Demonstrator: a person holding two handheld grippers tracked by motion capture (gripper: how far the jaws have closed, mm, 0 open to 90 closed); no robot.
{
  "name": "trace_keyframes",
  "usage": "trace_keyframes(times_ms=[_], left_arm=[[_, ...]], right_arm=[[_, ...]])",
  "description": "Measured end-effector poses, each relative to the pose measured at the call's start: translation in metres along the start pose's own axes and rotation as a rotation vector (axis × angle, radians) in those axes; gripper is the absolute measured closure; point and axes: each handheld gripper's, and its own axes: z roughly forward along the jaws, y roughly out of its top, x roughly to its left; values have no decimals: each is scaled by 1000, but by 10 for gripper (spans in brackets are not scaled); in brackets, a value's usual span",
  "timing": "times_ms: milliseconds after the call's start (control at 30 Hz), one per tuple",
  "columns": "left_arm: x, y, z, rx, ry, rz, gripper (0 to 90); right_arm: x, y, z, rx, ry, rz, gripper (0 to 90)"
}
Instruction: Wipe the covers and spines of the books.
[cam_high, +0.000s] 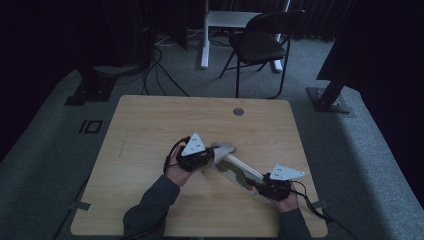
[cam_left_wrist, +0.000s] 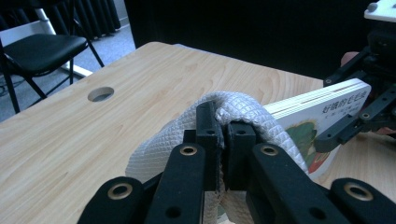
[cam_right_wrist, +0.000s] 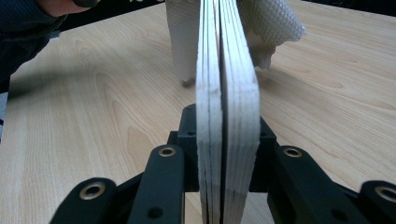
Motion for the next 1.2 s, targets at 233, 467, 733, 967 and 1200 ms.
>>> trace_keyframes(times_ms=[233, 467, 733, 967, 1200], left_arm=[[2, -2, 3, 9, 7, 6, 872], [2, -5, 10, 7, 2, -4, 870], [0, -6, 14, 16, 3, -8, 870], [-3, -5, 16, 22, 8, -3, 867], [-6, -5, 18, 22, -13, -13, 868]], right_arm=[[0, 0, 0, -1, 0, -5, 745], [0, 0, 0, 0, -3, -11, 756], [1, 0, 0, 0, -6, -18, 764], [1, 0, 0, 0, -6, -18, 765], [1, 0, 0, 0, -8, -20, 767]])
